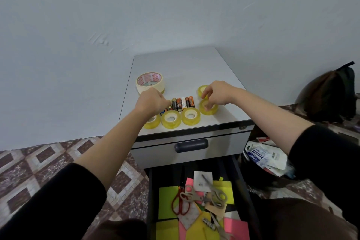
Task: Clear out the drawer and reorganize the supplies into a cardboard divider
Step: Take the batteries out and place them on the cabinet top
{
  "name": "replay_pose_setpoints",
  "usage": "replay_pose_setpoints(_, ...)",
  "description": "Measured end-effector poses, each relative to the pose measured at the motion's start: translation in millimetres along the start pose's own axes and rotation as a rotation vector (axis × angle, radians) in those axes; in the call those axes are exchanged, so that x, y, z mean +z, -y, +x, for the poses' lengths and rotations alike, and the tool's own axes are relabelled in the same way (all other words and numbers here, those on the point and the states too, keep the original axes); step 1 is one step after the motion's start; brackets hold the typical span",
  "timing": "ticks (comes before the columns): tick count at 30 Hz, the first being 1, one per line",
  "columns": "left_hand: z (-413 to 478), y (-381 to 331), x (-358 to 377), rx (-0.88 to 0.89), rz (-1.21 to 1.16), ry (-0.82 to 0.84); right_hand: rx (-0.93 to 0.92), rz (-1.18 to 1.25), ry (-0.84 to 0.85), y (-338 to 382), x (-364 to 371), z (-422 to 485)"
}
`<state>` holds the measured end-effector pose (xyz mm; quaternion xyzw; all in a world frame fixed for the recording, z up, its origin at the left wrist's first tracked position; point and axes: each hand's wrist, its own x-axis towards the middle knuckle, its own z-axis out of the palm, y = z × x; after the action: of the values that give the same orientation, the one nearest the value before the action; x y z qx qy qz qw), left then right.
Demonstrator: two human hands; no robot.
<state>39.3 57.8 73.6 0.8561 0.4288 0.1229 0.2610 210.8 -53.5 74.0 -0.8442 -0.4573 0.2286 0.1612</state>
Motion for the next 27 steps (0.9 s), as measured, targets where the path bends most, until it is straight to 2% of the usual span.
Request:
replay_pose_setpoints(13, -15.5, -10.8, 6.3, 0.007, -0.068, 0.021, -0.023, 0.084, -0.100, -7.3, 3.7, -13.6)
replay_pose_setpoints(18, -36.1, -9.1, 4.1, 0.049, -0.131, 0.006, -0.054, 0.179, -0.286, -13.2, 2.8, -27.6)
replay_pose_setpoints(21, -57.2, -8.8, 9.7, 0.087, -0.243, -0.001, -0.074, 0.317, -0.399, -13.0, 11.0, -42.7)
replay_pose_setpoints(27, -115.4, 4.5, 54.5, 0.119, -0.422, 0.139, -0.145, 0.405, -0.286, -15.6, 74.9, -89.2)
